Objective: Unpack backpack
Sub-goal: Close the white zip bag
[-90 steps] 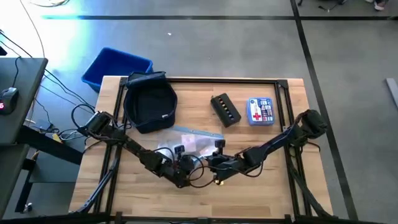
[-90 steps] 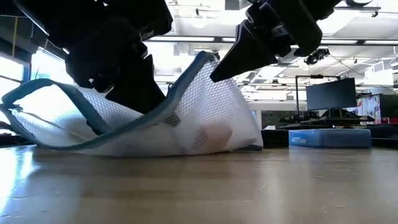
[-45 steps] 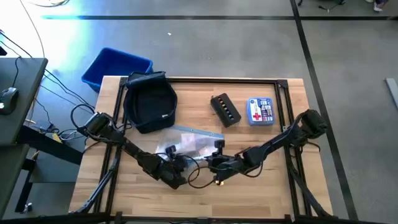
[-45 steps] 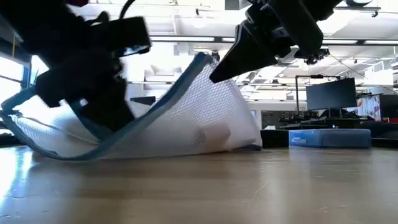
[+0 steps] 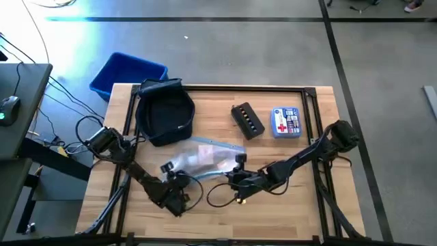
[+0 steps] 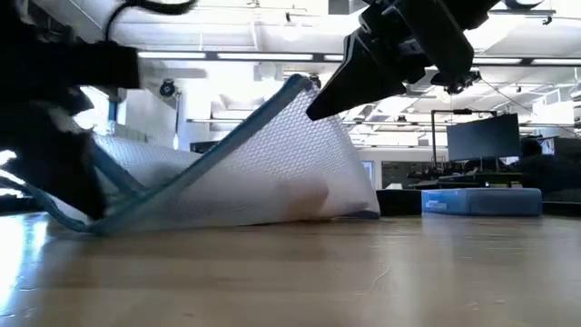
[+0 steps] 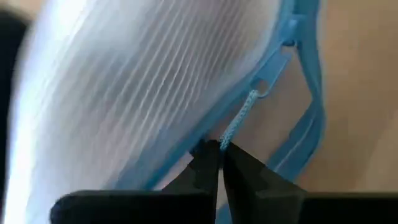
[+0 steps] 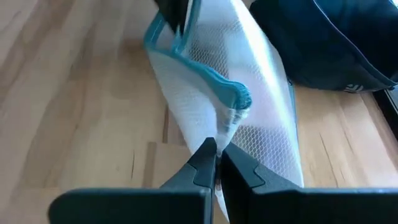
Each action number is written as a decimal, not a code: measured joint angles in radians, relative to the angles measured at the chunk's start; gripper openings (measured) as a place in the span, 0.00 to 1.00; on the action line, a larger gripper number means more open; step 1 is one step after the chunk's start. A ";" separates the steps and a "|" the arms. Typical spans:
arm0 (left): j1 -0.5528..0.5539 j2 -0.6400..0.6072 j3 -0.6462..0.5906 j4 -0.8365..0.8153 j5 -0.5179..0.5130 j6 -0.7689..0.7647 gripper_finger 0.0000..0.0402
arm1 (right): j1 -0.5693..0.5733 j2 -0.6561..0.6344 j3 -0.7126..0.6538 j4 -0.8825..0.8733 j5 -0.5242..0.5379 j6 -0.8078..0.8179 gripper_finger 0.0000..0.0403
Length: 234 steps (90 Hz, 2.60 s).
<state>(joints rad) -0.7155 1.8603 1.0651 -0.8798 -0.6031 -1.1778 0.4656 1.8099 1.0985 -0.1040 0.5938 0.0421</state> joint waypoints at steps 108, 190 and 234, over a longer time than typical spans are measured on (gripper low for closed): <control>-0.123 0.000 0.104 -0.141 -0.110 -0.114 0.13 | 0.002 -0.001 0.000 -0.156 -0.068 -0.024 0.18; -0.002 0.002 -0.051 0.191 -0.008 0.135 0.11 | 0.002 -0.001 0.000 -0.155 -0.097 -0.024 0.34; -0.049 0.001 0.066 0.171 0.069 0.220 0.01 | 0.127 -0.006 0.000 -0.348 0.079 -0.253 0.34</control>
<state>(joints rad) -0.7647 1.8614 1.1316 -0.7088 -0.5345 -0.9581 0.5930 1.8034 1.0985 -0.4521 0.6729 -0.2111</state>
